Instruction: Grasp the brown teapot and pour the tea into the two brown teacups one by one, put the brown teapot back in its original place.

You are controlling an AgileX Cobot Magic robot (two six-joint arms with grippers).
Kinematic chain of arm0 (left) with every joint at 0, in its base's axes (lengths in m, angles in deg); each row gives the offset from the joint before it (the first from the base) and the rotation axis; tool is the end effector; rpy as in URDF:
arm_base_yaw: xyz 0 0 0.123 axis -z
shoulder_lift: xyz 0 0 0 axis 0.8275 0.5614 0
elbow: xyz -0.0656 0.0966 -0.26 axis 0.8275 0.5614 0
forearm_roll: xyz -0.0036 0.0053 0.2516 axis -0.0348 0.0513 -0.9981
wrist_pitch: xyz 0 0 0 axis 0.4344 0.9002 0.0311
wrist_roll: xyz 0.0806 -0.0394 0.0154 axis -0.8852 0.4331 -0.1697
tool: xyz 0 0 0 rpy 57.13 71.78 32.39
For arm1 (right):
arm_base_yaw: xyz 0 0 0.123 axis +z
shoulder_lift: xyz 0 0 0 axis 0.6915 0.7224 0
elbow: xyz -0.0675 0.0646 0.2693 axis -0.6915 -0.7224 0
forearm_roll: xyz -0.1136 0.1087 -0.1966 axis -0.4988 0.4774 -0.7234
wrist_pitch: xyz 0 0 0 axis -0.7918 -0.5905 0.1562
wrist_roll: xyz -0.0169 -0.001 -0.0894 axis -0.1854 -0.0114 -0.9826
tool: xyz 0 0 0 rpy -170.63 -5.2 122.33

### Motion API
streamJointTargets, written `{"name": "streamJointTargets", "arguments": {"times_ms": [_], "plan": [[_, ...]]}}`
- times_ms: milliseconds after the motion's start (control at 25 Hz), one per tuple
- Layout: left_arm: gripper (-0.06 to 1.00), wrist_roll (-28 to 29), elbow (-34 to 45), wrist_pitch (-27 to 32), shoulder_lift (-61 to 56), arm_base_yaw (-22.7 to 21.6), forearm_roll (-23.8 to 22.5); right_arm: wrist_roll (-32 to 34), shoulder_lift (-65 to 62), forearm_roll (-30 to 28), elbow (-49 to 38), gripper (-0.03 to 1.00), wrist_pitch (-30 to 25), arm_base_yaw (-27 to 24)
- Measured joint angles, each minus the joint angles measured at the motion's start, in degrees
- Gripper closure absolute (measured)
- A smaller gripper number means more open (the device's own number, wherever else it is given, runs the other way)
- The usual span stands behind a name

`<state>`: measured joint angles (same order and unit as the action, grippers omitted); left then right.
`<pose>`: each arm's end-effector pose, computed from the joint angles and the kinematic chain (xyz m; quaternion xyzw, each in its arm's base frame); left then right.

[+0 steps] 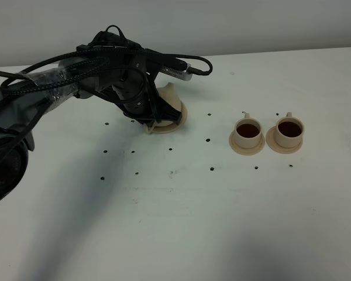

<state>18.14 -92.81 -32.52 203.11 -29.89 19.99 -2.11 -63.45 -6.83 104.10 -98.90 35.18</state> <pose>0.4378 -0.2006 0.1512 0.2315 0.9521 0.0214 0.1985 -0.0053 0.0096 0.2756 0.0716 0.8526 0.0220 0.5172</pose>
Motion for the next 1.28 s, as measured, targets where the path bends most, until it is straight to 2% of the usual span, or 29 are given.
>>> {"name": "streamJointTargets", "arguments": {"times_ms": [280,400,760,920,1280], "plan": [[0.83,0.0,0.0,-0.1,0.0,0.0,-0.3,0.0,0.0,0.0,0.0,0.48,0.0,0.0],[0.79,0.1,0.0,-0.2,0.0,0.0,-0.3,0.0,0.0,0.0,0.0,0.48,0.0,0.0],[0.42,1.3,0.0,1.8,-0.3,0.0,-0.2,0.0,0.0,0.0,0.0,0.48,0.0,0.0],[0.37,1.3,0.0,7.7,-2.9,0.0,-0.2,0.0,0.0,0.0,0.0,0.48,0.0,0.0],[0.39,-0.6,-0.1,23.4,-10.3,0.0,-0.2,0.0,0.0,0.0,0.0,0.48,0.0,0.0]]}}
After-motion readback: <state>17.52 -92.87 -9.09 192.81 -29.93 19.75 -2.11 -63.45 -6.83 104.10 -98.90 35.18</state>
